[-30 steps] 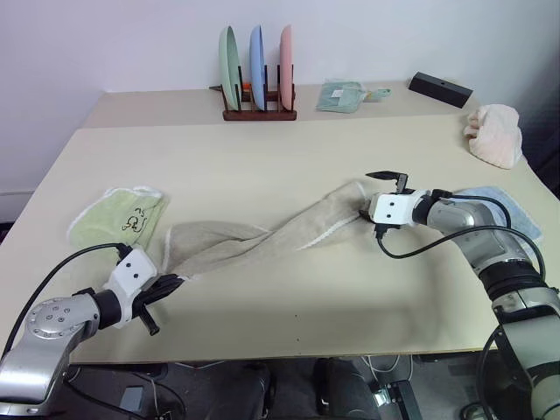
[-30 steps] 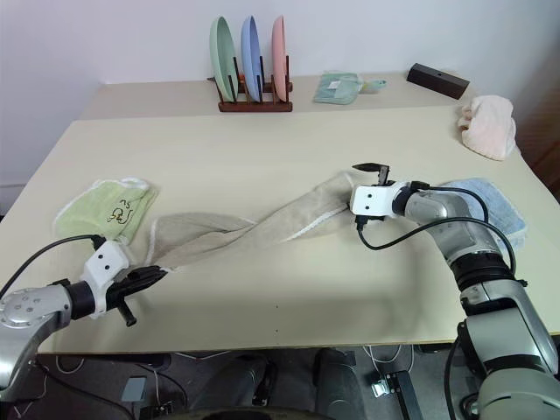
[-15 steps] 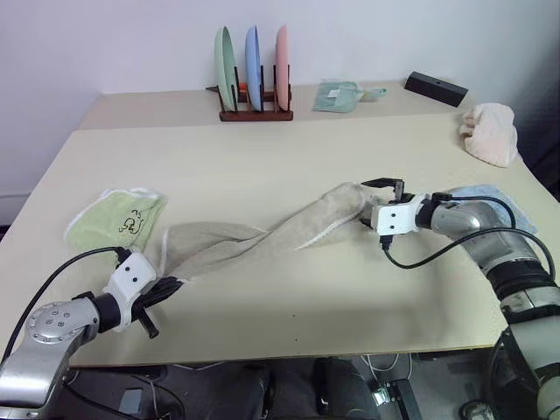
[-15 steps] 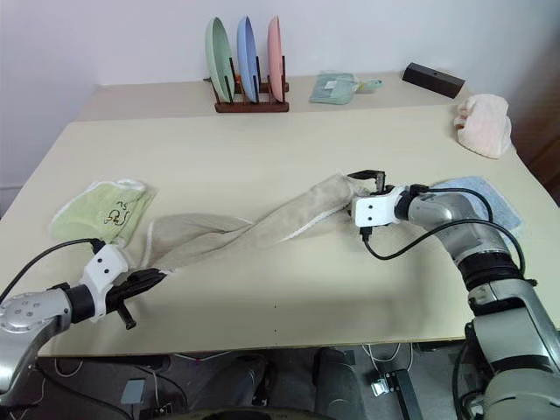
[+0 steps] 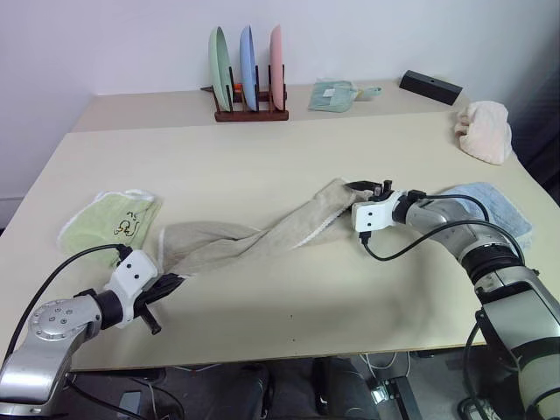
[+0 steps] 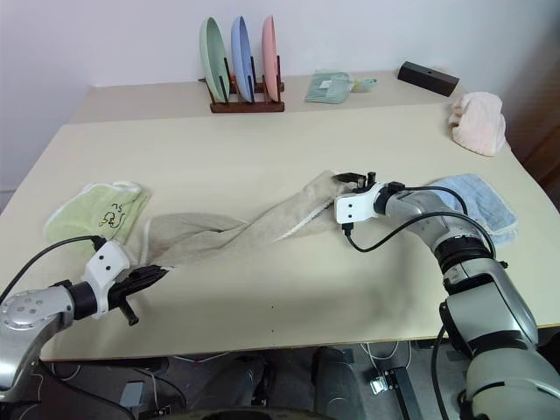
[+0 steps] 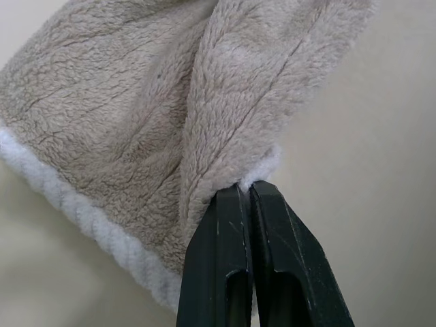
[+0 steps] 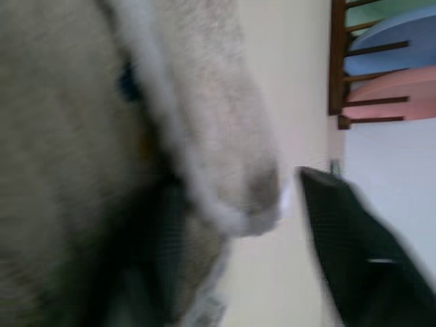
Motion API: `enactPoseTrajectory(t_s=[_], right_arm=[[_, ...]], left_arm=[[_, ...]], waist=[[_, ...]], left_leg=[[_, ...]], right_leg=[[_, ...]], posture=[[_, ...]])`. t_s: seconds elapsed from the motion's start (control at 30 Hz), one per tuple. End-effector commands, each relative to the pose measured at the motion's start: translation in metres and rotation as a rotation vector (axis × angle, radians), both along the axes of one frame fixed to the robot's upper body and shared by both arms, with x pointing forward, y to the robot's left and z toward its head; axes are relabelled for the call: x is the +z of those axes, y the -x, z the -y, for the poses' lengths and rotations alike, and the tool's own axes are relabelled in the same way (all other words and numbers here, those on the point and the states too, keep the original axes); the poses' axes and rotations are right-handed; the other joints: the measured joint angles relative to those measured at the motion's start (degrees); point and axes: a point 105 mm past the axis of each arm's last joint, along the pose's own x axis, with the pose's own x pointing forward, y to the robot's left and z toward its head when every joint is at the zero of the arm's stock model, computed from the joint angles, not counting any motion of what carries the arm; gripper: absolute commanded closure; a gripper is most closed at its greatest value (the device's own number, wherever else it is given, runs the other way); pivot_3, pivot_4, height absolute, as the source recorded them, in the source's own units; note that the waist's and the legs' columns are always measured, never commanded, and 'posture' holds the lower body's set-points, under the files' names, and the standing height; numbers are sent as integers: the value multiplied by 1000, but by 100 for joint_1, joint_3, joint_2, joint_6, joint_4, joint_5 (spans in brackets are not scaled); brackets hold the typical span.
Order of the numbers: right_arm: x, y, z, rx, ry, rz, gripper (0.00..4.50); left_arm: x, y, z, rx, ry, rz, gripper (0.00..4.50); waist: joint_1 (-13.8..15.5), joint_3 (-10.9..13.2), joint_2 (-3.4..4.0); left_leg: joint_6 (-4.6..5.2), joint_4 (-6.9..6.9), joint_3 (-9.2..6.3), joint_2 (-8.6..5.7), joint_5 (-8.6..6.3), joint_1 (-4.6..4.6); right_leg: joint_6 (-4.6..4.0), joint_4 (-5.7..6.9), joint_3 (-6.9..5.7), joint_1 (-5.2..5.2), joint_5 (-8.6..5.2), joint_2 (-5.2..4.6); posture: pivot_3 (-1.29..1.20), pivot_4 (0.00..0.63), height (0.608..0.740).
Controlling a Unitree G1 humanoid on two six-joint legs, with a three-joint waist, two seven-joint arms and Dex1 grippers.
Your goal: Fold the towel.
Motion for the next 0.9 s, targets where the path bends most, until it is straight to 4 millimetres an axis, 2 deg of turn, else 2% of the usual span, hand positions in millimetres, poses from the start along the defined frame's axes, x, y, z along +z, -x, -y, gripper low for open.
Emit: enactPoseTrajectory(t_s=[0.03,0.07,0.27,0.4,0.47,0.57,0.63,0.7,0.8,0.87,0.9], right_arm=[[10,-2,-1,20,6,45,3887],[9,-2,0,20,9,45,4439],[14,-1,6,4,-11,68,4439],[38,-1,24,-34,-34,130,4439],[59,-4,31,-61,-46,185,4439],[103,-15,39,-128,-83,307,4439],[139,-24,43,-183,-106,414,4439],[180,-28,48,-234,-120,542,4439],[232,-25,51,-270,-140,701,4439],[256,-20,51,-265,-160,764,4439],[263,-17,50,-257,-171,780,4439]], left_arm=[[5,0,3,-9,-2,26,4500],[5,-1,4,-8,-1,26,4500],[9,-2,5,-6,-3,38,4500],[35,-19,-5,79,22,182,4500],[57,-43,-20,181,3,309,4500],[99,-86,-33,274,-65,512,4500],[137,-115,-41,361,-57,651,4500],[190,-136,-48,446,-47,832,4500],[260,-146,-57,551,33,1043,4500],[288,-145,-59,569,86,1111,4500],[294,-146,-58,552,107,1110,4500]], waist=[[-1,0,0],[-2,0,0],[0,0,0],[26,2,2],[35,2,1],[15,4,-2],[-7,5,-2],[-20,7,-4],[-51,5,-11],[-112,4,-13],[-132,4,-13]], left_leg=[[0,0,0,1,0,0],[-1,-1,1,1,0,1],[-1,-1,4,2,-1,1],[-1,0,4,1,-1,-2],[-1,2,4,1,-1,-3],[-13,5,2,5,6,-1],[-17,5,5,7,8,-2],[-18,5,7,8,9,-10],[-22,6,13,9,10,-66],[-22,27,13,9,9,-114],[-22,32,13,8,9,-115]], right_leg=[[0,0,0,0,0,1],[0,0,1,0,0,2],[0,0,3,-1,0,3],[0,0,3,-2,0,2],[0,0,3,-1,0,2],[-9,3,1,-1,7,6],[-15,4,1,-5,12,7],[-15,8,1,-18,12,8],[-15,15,2,-86,13,7],[-14,14,1,-127,14,8],[-13,13,0,-127,14,5]], posture=[[0,150,740],[0,150,740],[0,150,740],[0,150,740],[0,150,740],[0,150,740],[0,150,740],[0,150,740],[0,150,740],[0,150,740],[0,150,740]])
